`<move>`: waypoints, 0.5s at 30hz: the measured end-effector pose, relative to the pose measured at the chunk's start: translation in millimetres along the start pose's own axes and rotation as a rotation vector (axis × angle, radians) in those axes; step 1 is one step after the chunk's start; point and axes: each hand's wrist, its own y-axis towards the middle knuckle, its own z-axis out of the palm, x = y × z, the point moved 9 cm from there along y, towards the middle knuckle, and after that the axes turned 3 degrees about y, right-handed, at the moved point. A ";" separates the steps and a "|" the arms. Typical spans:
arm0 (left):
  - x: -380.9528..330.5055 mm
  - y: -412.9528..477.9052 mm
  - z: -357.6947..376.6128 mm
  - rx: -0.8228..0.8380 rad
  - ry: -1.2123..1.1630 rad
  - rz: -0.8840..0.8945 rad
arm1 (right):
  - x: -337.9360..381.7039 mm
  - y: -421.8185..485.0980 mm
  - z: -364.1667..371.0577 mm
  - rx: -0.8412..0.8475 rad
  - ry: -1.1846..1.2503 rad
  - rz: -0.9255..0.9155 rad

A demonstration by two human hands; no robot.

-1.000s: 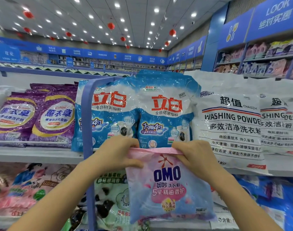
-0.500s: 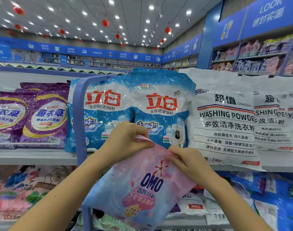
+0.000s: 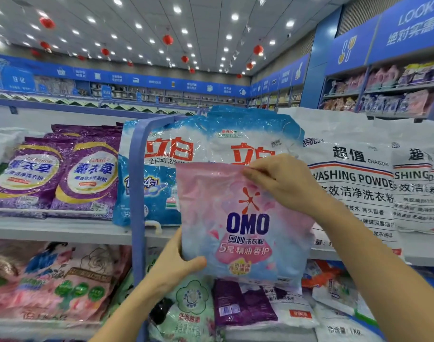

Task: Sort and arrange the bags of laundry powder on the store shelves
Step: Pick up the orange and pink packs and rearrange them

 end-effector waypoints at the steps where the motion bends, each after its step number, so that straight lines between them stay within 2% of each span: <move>1: 1.2 3.2 0.2 -0.005 0.000 -0.003 | -1.4 2.0 -3.2 -0.011 0.007 -0.002; 5: -2.7 13.6 -0.5 0.040 -0.007 -0.038 | -7.3 3.6 -9.5 -0.063 -0.044 -0.001; 8: -0.1 9.8 6.8 0.109 -0.078 -0.104 | -7.5 0.8 -13.8 -0.111 -0.201 -0.035; 15: -20.9 -2.1 -1.3 -0.047 -0.118 -0.099 | 4.2 -10.4 -27.1 -0.376 -0.350 -0.239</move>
